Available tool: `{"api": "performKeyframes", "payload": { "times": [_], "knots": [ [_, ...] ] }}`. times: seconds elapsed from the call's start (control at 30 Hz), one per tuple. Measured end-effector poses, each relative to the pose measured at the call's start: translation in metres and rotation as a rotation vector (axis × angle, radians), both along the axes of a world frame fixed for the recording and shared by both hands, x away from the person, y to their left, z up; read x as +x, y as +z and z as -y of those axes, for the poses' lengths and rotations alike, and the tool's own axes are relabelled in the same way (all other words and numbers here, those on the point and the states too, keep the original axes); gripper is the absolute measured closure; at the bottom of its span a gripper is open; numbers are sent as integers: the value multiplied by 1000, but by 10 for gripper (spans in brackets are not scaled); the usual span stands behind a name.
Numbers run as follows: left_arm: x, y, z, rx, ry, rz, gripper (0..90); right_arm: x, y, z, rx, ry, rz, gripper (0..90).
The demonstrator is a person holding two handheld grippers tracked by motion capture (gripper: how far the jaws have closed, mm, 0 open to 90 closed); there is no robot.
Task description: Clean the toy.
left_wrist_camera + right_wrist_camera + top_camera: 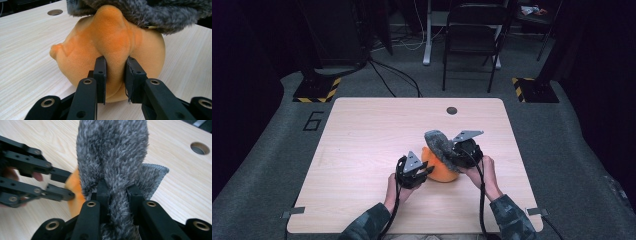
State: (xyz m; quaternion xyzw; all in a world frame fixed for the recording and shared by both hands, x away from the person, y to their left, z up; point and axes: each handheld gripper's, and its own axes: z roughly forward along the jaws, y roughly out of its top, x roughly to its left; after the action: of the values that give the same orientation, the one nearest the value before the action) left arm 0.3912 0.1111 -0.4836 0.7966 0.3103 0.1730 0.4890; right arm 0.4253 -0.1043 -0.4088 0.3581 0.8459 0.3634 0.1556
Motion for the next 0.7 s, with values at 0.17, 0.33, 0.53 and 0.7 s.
{"api": "performKeyframes", "payload": {
  "times": [0.17, 0.33, 0.53, 0.7],
  "knots": [
    [-1, 0, 1, 11, -2, 12, 731, 5, -5, 10, -11, -12, -19, 765],
    [0, 0, -1, 11, -10, 1, 729, 11, -11, 17, -14, -44, -49, 765],
    [-1, 0, 0, 16, -11, 5, 724, 15, -19, 27, -26, -80, -75, 765],
    [0, -1, -2, 8, -11, -2, 721, 24, -35, 41, -62, -135, -124, 766]
  ]
}}
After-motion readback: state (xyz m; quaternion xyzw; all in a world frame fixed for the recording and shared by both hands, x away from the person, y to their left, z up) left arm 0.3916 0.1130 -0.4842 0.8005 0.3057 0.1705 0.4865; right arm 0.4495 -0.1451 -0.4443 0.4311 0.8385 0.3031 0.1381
